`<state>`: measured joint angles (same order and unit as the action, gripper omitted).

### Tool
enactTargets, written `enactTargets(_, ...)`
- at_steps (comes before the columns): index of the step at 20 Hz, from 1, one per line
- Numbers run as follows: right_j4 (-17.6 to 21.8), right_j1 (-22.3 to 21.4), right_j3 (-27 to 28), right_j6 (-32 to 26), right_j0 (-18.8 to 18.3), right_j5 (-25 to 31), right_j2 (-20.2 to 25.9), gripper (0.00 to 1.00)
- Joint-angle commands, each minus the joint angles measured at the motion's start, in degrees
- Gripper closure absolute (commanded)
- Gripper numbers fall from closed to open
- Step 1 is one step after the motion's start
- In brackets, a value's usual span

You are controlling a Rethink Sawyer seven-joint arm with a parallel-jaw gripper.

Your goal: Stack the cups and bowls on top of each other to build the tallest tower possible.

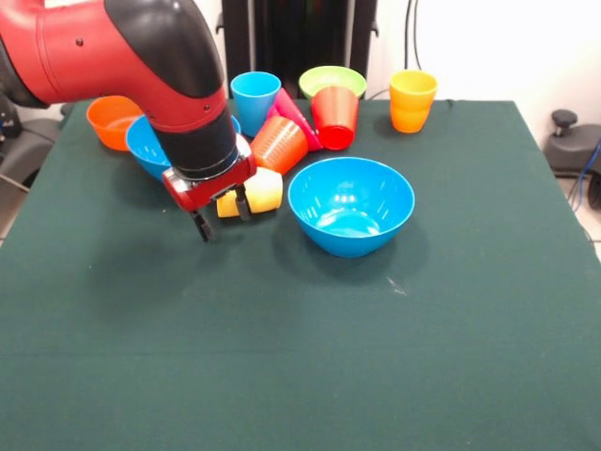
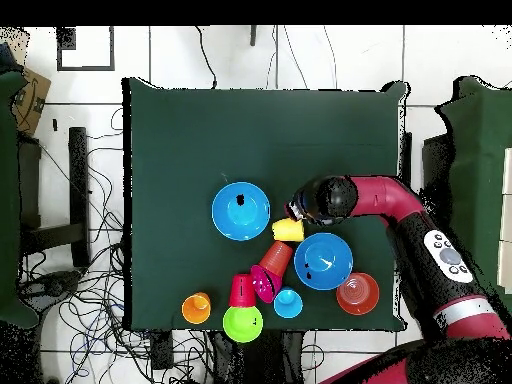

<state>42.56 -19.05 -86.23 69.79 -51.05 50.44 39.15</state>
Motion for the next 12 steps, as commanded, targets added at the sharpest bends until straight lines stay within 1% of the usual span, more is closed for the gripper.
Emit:
enactTargets(1, 2.8, 4.3, 2.4, -2.2, 2.3, -3.0, -3.7, 0.00)
enactTargets(4, 2.7, 4.3, 2.2, -1.8, 2.4, -2.8, -3.9, 0.00)
enactTargets(12, 4.3, 2.8, 1.6, -0.2, 3.0, -5.4, -4.4, 0.00)
